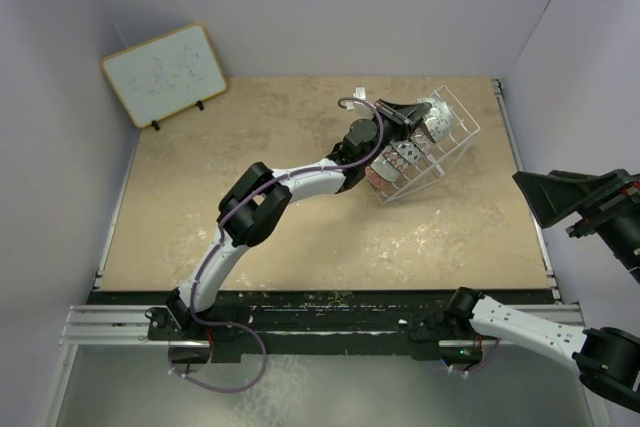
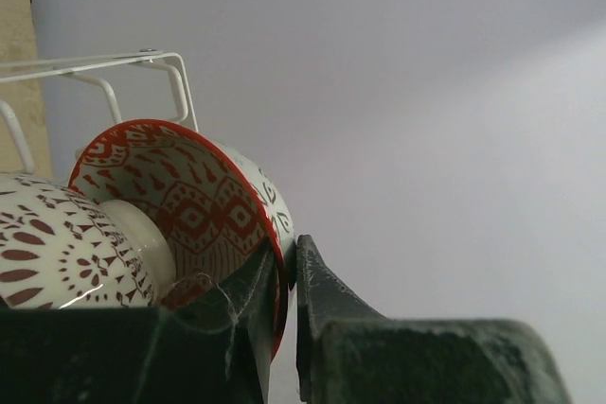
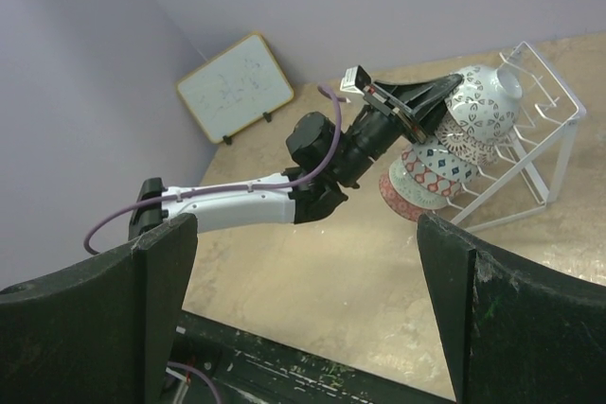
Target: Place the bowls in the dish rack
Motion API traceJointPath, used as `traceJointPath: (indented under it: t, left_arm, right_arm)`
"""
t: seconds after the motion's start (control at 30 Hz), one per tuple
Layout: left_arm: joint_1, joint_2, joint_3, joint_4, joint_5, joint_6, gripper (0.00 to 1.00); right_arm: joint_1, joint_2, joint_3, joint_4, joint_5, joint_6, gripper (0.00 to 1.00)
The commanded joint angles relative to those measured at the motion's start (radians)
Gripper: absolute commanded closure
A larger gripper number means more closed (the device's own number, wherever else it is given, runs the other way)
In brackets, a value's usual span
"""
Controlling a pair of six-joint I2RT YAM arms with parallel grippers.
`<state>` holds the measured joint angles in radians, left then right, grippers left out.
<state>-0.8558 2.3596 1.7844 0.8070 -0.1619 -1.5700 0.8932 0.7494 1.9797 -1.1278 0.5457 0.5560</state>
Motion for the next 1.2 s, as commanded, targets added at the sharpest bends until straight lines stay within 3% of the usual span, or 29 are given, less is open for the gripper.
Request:
traceJointPath:
  t: [0.0,0.17,0.5,0.77,0.9,0.97,1.0,1.17]
  left_arm:
    - [0.009,-0.07,-0.02,-0.007,-0.029,0.005,0.82]
    - [0.009,-0.069,-0.031,-0.005,-0.03,-0.004,0.7]
    - [0.011,-0.093,-0.052,-0.012,-0.026,0.001,0.6]
    - [0.031,-0.16,-0.146,-0.055,0.007,0.001,0.46]
    - [0.044,-0.189,-0.169,-0.097,0.042,0.013,0.26]
    - [0.051,-0.21,-0.186,-0.118,0.052,0.026,0.05]
    - [0.055,-0.224,-0.199,-0.126,0.055,0.033,0.0]
    - [0.074,-0.3,-0.294,-0.139,0.058,0.065,0.01]
  right_arm:
    - [0.014,-0.006,-0.01,0.006,0.03,0.014,0.0]
    - [0.018,-0.009,-0.013,0.0,0.036,0.02,0.0]
    - [0.027,-0.019,-0.03,0.006,0.043,0.027,0.0]
    - [0.034,-0.026,-0.051,0.024,0.046,0.031,0.0]
    - [0.037,-0.028,-0.068,0.038,0.042,0.033,0.0]
    - [0.036,-0.026,-0.075,0.044,0.04,0.033,0.0]
    - [0.037,-0.026,-0.076,0.047,0.039,0.033,0.0]
    - [0.038,-0.021,-0.079,0.057,0.039,0.031,0.0]
